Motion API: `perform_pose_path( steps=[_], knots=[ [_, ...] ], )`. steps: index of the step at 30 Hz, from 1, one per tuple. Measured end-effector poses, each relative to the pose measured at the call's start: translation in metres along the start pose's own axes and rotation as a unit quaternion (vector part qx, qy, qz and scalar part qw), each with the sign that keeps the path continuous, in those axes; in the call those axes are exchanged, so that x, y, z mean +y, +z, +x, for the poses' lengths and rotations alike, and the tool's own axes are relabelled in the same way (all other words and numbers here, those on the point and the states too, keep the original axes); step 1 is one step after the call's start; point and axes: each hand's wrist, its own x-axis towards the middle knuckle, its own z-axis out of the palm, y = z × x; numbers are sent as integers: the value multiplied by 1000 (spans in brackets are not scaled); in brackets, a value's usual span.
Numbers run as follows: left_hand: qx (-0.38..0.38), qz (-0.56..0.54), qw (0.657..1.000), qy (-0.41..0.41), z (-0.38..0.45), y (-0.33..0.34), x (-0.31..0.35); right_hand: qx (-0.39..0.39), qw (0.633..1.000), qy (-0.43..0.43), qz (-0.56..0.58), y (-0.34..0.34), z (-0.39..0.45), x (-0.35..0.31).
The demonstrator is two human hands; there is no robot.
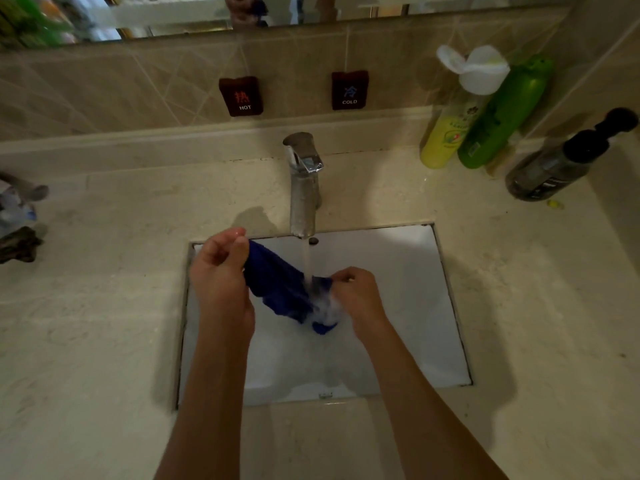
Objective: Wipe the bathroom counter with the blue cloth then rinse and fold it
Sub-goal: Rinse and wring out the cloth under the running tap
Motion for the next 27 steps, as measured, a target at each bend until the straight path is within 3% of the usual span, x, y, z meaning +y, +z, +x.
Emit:
perform_pose_path(
  steps=[2, 5, 7, 10, 13, 17, 20, 24, 27],
  knots=[
    [4, -9, 1000, -7, 12, -3, 2, -55, 980, 58, 182, -2, -6, -6],
    [24, -34, 999, -35, 20, -8, -8, -123, 885, 163, 419, -2, -16, -8],
    [48, -1, 997, -61, 21, -9, -30, -127, 850, 196, 472, -1, -19, -9],
    [93, 67, 982, -153, 15, -3, -64, -123, 830, 201, 505, 2, -22, -15],
    [59, 69, 961, -261, -3, 17, -86, -129, 833, 180, 506, 12, -30, -28],
    [71, -7, 937, -343, -14, 34, -94, -82, 871, 128, 467, 22, -31, -35],
    [46, 19, 933, -356, -10, 30, -98, -67, 884, 102, 451, 14, -32, -39],
    [-12, 159, 945, -286, -6, 28, -97, -83, 894, 80, 434, 7, -36, -46],
    [-139, 80, 955, -248, -7, 28, -92, -99, 900, 72, 419, 4, -39, -48]
  ],
)
